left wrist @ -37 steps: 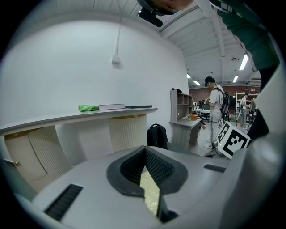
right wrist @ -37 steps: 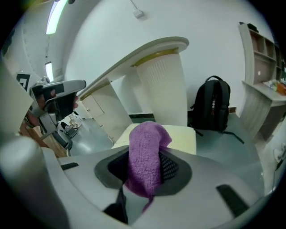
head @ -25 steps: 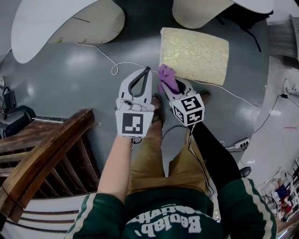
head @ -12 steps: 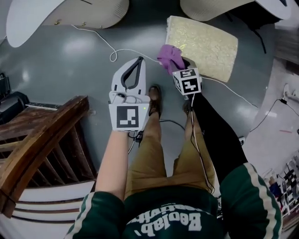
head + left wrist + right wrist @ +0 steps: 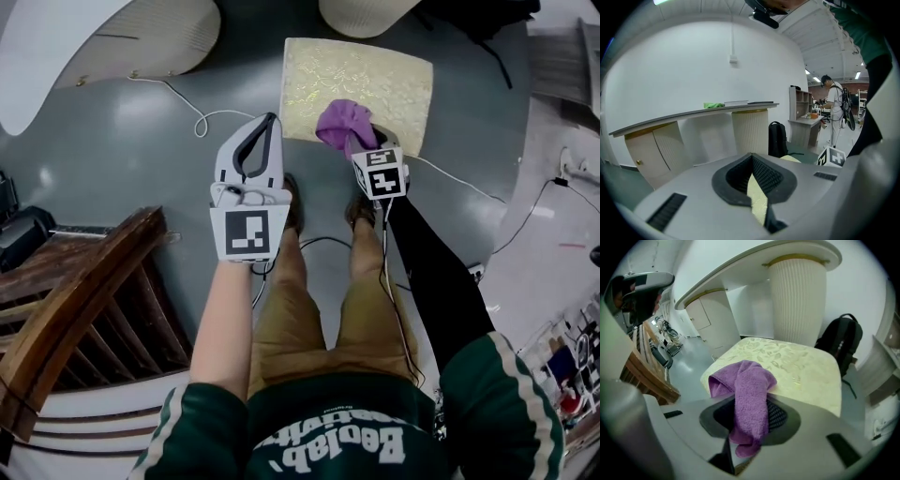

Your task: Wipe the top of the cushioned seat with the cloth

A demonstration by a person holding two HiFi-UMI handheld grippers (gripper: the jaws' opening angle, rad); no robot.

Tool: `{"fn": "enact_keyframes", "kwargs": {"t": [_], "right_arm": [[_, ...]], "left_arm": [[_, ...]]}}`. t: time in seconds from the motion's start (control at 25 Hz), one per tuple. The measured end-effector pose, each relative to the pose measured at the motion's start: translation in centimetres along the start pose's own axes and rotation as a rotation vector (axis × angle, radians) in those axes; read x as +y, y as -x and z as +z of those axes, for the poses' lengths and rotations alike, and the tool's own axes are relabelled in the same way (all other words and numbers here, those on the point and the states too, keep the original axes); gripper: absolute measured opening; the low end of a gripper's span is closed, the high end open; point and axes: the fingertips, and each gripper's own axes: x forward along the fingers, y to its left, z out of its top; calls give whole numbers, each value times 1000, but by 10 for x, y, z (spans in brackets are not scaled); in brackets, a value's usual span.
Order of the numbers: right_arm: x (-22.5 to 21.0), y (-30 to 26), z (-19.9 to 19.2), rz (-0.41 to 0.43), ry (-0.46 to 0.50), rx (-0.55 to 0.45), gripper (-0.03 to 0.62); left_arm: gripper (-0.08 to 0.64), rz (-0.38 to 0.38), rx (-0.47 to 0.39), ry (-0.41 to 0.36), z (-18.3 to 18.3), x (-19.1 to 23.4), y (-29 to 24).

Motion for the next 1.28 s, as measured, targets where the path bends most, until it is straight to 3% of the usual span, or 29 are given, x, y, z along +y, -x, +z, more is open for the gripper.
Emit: {"fn": "enact_keyframes", "kwargs": {"t": [0.48,0.8,1.28], "right_arm": [[-119,56,-61,-75,-116,33,126],[-193,76,-111,-200,-244,148,126],[-194,85,-115,-183,-229,132,126]], "left_arm": [[15,-114,-34,-13,34,-94,-67],[15,-155,-20,-33,41,-135,-98],[15,-195,-26,-45,45,-158,-111]]}}
